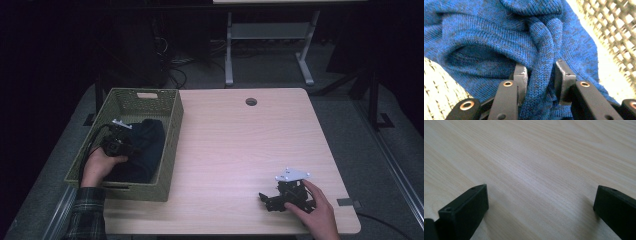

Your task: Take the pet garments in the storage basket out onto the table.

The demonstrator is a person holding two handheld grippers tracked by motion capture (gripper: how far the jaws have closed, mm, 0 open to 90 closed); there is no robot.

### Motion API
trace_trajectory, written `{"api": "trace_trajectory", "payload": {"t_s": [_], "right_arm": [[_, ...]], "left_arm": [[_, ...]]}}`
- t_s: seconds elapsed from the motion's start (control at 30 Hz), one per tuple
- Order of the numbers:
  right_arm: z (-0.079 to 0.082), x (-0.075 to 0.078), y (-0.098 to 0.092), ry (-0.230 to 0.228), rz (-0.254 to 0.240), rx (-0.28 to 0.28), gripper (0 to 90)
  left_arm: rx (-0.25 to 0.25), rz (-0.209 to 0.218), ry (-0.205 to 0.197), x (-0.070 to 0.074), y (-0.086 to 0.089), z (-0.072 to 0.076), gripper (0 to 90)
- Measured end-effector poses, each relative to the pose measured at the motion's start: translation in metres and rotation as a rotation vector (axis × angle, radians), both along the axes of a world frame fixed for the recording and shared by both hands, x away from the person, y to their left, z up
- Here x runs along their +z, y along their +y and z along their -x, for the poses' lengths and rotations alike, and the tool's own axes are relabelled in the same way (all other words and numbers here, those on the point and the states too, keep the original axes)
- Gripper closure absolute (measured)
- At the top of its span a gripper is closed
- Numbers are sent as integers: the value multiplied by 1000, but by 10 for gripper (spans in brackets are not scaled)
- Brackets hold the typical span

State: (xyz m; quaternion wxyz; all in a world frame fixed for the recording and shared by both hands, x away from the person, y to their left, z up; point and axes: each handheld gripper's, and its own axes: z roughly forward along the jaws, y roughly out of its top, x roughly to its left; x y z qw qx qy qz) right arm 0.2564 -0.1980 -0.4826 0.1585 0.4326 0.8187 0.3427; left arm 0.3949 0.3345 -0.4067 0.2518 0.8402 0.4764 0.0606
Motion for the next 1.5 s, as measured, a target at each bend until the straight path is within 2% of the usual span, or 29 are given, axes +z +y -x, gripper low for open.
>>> {"api": "trace_trajectory", "payload": {"t_s": [0.07,0.1,0.17,0.23,0.27,0.33,0.37,0.43,0.47,0.57,0.63,0.67,0.7,0.93,1.17,1.5], "right_arm": [[0,0,0,0,0,0,0],[0,0,0,0,0,0,0],[0,0,0,0,0,1,0],[0,0,0,0,0,1,0],[0,0,0,2,0,0,0],[0,0,0,0,0,1,0],[0,0,0,0,0,1,0],[0,0,0,-1,1,0,0],[0,0,0,-1,1,0,0],[0,0,0,-2,2,2,0],[0,0,0,-2,1,1,0],[0,0,0,-2,1,1,0],[0,0,0,-2,1,1,0],[0,0,0,-2,1,1,0],[0,0,0,-3,2,2,0],[0,0,0,-2,1,3,0]], "left_arm": [[2,12,-5,1,1,0,672],[5,31,-11,3,3,0,672],[4,37,-17,4,3,1,673],[1,71,-39,8,4,2,675],[1,71,-39,8,4,2,677],[-3,116,-61,13,5,3,678],[-3,116,-61,13,5,3,679],[-6,155,-91,19,6,5,680],[-6,155,-91,19,6,5,680],[-10,205,-147,29,4,8,681],[-9,235,-168,34,3,10,681],[-9,235,-168,34,3,10,681],[-9,265,-186,38,2,12,681],[-26,283,-223,50,-1,16,681],[-13,293,-266,61,7,20,682],[12,370,-324,77,24,30,684]]}}
